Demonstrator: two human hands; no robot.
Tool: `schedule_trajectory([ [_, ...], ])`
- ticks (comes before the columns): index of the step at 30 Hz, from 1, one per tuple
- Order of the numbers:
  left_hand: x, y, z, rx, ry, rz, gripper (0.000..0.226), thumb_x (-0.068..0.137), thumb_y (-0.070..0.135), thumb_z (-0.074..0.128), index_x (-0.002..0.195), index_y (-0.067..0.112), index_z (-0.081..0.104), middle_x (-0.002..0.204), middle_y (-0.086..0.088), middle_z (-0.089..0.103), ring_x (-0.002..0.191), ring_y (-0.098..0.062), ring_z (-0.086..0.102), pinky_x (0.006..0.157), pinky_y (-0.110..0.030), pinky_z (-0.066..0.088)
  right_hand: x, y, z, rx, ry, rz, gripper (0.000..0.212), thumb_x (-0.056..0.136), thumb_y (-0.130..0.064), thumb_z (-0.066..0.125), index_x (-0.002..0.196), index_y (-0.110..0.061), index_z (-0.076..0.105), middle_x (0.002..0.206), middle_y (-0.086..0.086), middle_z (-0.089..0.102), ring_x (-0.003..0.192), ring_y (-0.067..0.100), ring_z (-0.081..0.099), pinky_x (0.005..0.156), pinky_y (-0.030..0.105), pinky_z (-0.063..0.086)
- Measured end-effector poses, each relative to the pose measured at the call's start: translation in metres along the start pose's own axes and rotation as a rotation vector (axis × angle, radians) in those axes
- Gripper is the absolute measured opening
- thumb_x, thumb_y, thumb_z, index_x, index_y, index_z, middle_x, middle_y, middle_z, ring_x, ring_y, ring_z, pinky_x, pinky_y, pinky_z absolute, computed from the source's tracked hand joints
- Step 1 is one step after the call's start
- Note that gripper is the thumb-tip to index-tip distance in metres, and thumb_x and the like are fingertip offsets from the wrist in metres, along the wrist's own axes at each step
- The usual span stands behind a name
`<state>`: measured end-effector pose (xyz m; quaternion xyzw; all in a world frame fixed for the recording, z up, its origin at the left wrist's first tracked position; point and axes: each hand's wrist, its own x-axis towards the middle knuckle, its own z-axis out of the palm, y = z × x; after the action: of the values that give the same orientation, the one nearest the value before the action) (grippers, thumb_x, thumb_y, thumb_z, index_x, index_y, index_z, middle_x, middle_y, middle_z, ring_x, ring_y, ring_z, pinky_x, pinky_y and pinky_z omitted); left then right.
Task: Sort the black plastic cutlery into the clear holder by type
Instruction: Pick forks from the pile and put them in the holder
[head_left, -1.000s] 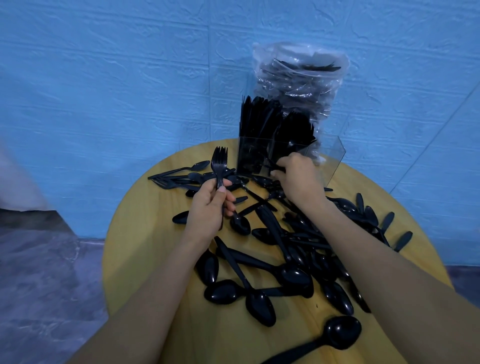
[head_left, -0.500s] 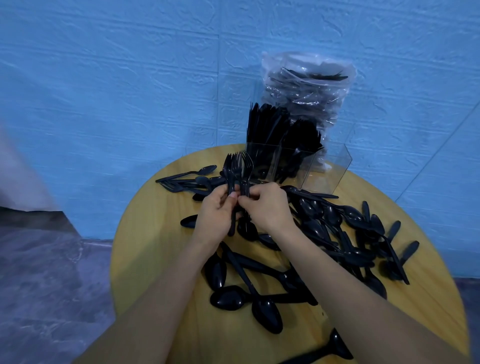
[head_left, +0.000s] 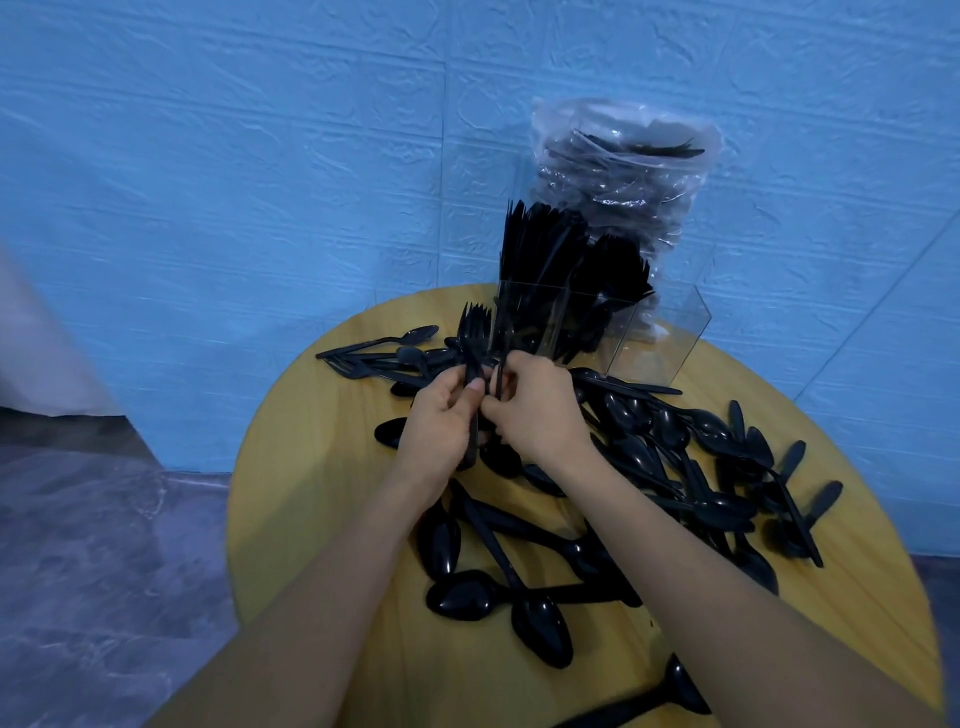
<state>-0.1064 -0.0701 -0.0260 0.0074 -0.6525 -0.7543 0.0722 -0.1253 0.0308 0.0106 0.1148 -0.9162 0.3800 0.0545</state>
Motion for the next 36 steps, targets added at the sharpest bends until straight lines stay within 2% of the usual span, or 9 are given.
schedule_trajectory([
  [4, -0.002, 0.001, -0.001, -0.035, -0.027, -0.017, 0.024, 0.101, 0.014, 0.039, 0.111, 0.009, 0.06, 0.096, -0.005, 0.069, 0.084, -0.014, 0.067, 0.064, -0.025, 0.054, 0.002, 0.004, -0.01, 0.099, -0.114, 0.005, 0.011, 0.084, -0.01, 0.067, 0.089, -0.003, 0.06, 0.079, 0.006, 0.063, 0.062, 0.015, 0.058, 0.062, 0.03, 0.053],
  [6, -0.003, 0.002, -0.001, 0.009, -0.049, 0.014, 0.026, 0.101, 0.015, 0.038, 0.112, 0.007, 0.06, 0.096, -0.008, 0.068, 0.082, -0.015, 0.067, 0.066, -0.027, 0.055, 0.001, 0.006, -0.017, 0.2, -0.191, 0.024, 0.007, 0.087, -0.01, 0.066, 0.093, -0.008, 0.063, 0.079, 0.007, 0.061, 0.058, 0.011, 0.054, 0.058, 0.023, 0.05],
  [10, -0.003, 0.0, -0.002, 0.081, -0.045, 0.073, 0.027, 0.101, 0.014, 0.036, 0.113, 0.003, 0.058, 0.09, -0.018, 0.065, 0.081, -0.028, 0.065, 0.081, -0.053, 0.054, -0.002, 0.01, -0.023, 0.382, -0.268, 0.059, 0.012, 0.096, -0.008, 0.051, 0.095, -0.011, 0.063, 0.074, 0.002, 0.057, 0.05, 0.0, 0.046, 0.049, 0.013, 0.041],
  [12, -0.003, 0.0, -0.002, 0.068, -0.036, 0.073, 0.027, 0.102, 0.015, 0.035, 0.11, 0.004, 0.058, 0.086, -0.014, 0.064, 0.081, -0.027, 0.063, 0.083, -0.056, 0.053, -0.002, 0.01, -0.025, 0.4, -0.288, 0.061, 0.012, 0.096, -0.005, 0.051, 0.1, -0.01, 0.061, 0.073, 0.003, 0.058, 0.048, -0.001, 0.048, 0.048, 0.012, 0.04],
  [17, -0.005, 0.002, -0.001, 0.041, -0.078, 0.079, 0.025, 0.102, 0.013, 0.035, 0.101, 0.009, 0.06, 0.084, -0.006, 0.066, 0.074, -0.016, 0.065, 0.073, -0.034, 0.056, 0.001, 0.007, -0.023, 0.291, -0.224, 0.036, 0.018, 0.088, -0.008, 0.064, 0.099, -0.009, 0.049, 0.069, 0.005, 0.057, 0.057, 0.01, 0.056, 0.052, 0.017, 0.05],
  [21, -0.006, 0.004, 0.001, -0.041, -0.142, 0.067, 0.029, 0.103, 0.011, 0.03, 0.089, 0.006, 0.054, 0.061, 0.002, 0.054, 0.059, -0.01, 0.053, 0.06, -0.022, 0.047, 0.003, 0.006, -0.017, 0.285, -0.209, 0.022, 0.011, 0.097, -0.011, 0.051, 0.096, -0.001, 0.056, 0.067, 0.007, 0.06, 0.053, 0.012, 0.058, 0.061, 0.032, 0.057],
  [24, -0.005, 0.003, 0.001, -0.062, -0.127, 0.044, 0.03, 0.103, 0.013, 0.029, 0.087, 0.01, 0.054, 0.063, 0.0, 0.052, 0.061, -0.01, 0.05, 0.059, -0.021, 0.045, 0.003, 0.004, -0.015, 0.303, -0.201, 0.022, 0.015, 0.097, -0.01, 0.05, 0.096, -0.002, 0.063, 0.067, 0.005, 0.061, 0.054, 0.011, 0.059, 0.059, 0.026, 0.055],
  [29, -0.005, 0.002, 0.001, 0.024, -0.067, 0.017, 0.03, 0.103, 0.015, 0.03, 0.093, 0.017, 0.059, 0.077, 0.002, 0.06, 0.067, -0.004, 0.056, 0.061, -0.02, 0.047, 0.005, 0.005, -0.017, 0.396, -0.097, 0.045, 0.003, 0.084, -0.006, 0.068, 0.085, -0.008, 0.066, 0.062, -0.002, 0.058, 0.046, 0.0, 0.055, 0.051, 0.013, 0.048],
  [36, -0.005, 0.006, 0.0, -0.061, -0.078, 0.01, 0.03, 0.103, 0.014, 0.03, 0.09, 0.011, 0.057, 0.068, 0.003, 0.054, 0.056, -0.007, 0.044, 0.054, -0.021, 0.04, 0.01, 0.001, -0.023, 0.428, -0.111, 0.063, 0.027, 0.076, -0.006, 0.077, 0.083, -0.016, 0.053, 0.069, 0.002, 0.061, 0.049, 0.006, 0.058, 0.055, 0.019, 0.051],
])
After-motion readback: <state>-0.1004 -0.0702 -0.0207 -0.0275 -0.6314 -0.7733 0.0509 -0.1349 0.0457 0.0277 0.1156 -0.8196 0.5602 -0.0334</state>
